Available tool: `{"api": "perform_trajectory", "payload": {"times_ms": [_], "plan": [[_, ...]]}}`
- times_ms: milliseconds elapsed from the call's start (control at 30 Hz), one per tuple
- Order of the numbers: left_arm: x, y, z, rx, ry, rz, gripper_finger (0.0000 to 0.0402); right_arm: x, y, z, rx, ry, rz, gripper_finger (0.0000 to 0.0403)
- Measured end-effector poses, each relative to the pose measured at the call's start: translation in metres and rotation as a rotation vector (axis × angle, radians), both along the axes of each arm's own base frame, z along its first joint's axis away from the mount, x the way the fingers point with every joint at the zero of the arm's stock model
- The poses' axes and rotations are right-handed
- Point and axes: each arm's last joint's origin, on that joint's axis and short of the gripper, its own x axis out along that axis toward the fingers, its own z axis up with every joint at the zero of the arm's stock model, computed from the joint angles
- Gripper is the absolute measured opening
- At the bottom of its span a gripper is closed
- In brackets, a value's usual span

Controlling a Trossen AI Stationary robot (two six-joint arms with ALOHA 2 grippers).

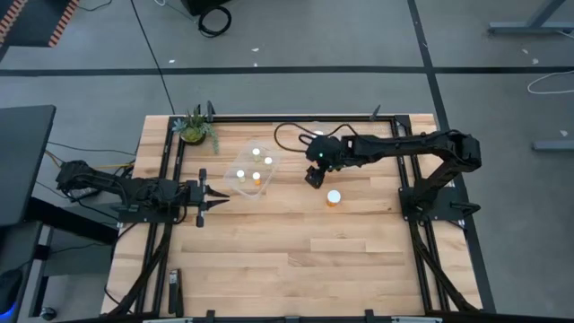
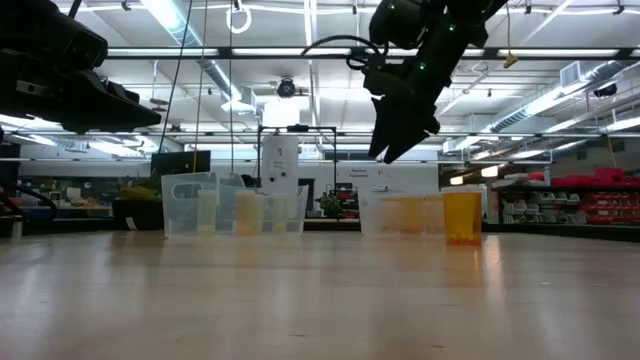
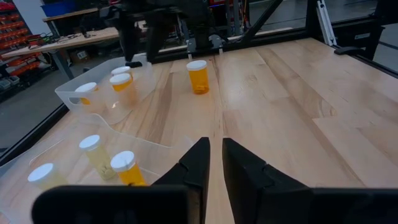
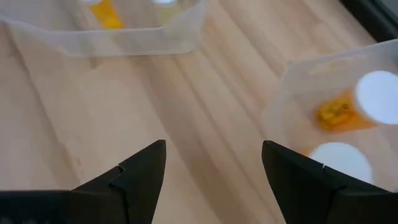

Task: Pick and place medicine bottles into bin by pill shape (circle, oval)
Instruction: Put the large orange pill bottle into the right transparent bin

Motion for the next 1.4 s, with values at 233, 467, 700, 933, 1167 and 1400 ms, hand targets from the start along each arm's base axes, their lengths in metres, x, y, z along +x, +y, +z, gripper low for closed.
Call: {"api": "perform_trajectory", "payload": {"times_ms": [233,467,700,933,1167,1400], "plan": [[0.000,0.000,0.000,0.000,0.000,0.000,0.0058,0.004,0.023,0.000,0.010,-0.011,0.025,0.0272],[0.000,0.000,0.000,0.000,-0.001,0.000,0.0059,0.009,0.043,-0.010,-0.007,0.023,0.049,0.0272],[0.000,0.000,0.000,0.000,0.001,0.000,0.0051,0.014,0.056,-0.016,0.000,0.039,0.058,0.0272],[0.001,0.000,-0.002,0.004,0.019,0.000,0.0058,0.015,0.069,-0.013,0.003,0.027,0.065,0.0272],[0.001,0.000,-0.002,0.003,0.017,0.000,0.0054,0.005,0.075,-0.018,0.003,0.125,0.012,0.0272],[0.001,0.000,-0.002,0.004,0.018,0.000,0.0055,-0.010,0.071,-0.023,0.012,0.253,-0.106,0.0273]]}}
